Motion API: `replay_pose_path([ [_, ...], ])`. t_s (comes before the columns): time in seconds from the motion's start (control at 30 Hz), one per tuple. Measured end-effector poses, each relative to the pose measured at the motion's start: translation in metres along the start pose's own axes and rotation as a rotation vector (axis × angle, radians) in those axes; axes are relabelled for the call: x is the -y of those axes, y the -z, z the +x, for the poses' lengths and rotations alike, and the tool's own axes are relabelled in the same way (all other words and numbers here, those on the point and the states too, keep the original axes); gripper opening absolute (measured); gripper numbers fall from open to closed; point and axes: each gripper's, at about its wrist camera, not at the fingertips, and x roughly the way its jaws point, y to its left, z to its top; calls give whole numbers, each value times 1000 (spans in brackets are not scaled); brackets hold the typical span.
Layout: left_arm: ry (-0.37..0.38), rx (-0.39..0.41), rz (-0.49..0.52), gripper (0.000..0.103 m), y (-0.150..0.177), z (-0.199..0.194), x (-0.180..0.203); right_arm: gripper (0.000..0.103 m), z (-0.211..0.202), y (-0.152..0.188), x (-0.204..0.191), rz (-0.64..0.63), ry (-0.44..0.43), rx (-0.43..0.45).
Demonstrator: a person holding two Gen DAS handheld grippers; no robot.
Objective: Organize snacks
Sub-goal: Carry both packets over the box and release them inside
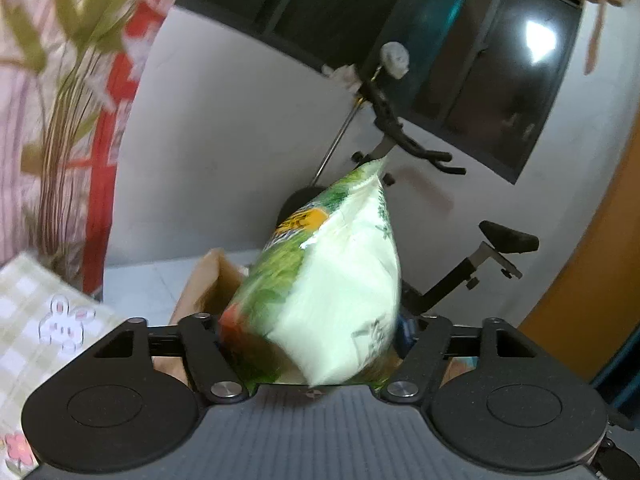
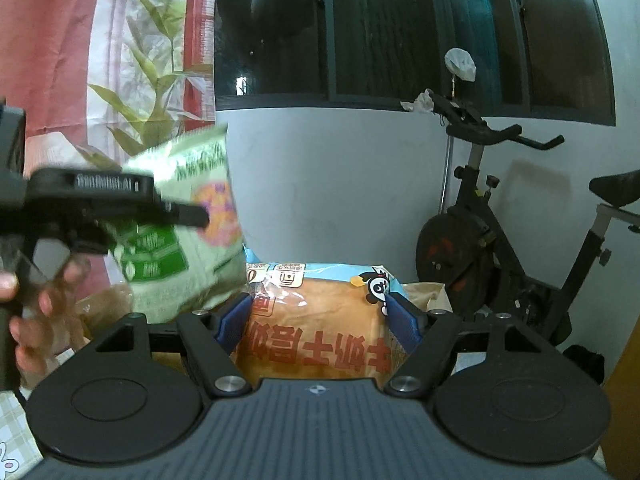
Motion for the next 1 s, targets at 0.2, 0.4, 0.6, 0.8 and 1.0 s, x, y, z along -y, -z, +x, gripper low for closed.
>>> replay_pose_path([
  [0.2, -48, -5, 36, 90, -7, -7, -8, 74, 7, 3, 0, -7, -6, -18],
  [0.4, -46, 29, 82, 88, -11, -24, -4, 74, 8, 6, -3, -4, -11, -24],
  [0.6, -58, -79, 168, 46, -9, -13, 6, 74, 8, 5, -7, -6, -23, -23],
  [0.8, -91, -198, 147, 43, 0, 8, -3, 74, 5, 7, -5, 5, -25, -19],
  [1.0, -141, -189, 193, 59, -4, 10, -3, 74, 7, 6, 0, 14, -18, -38],
])
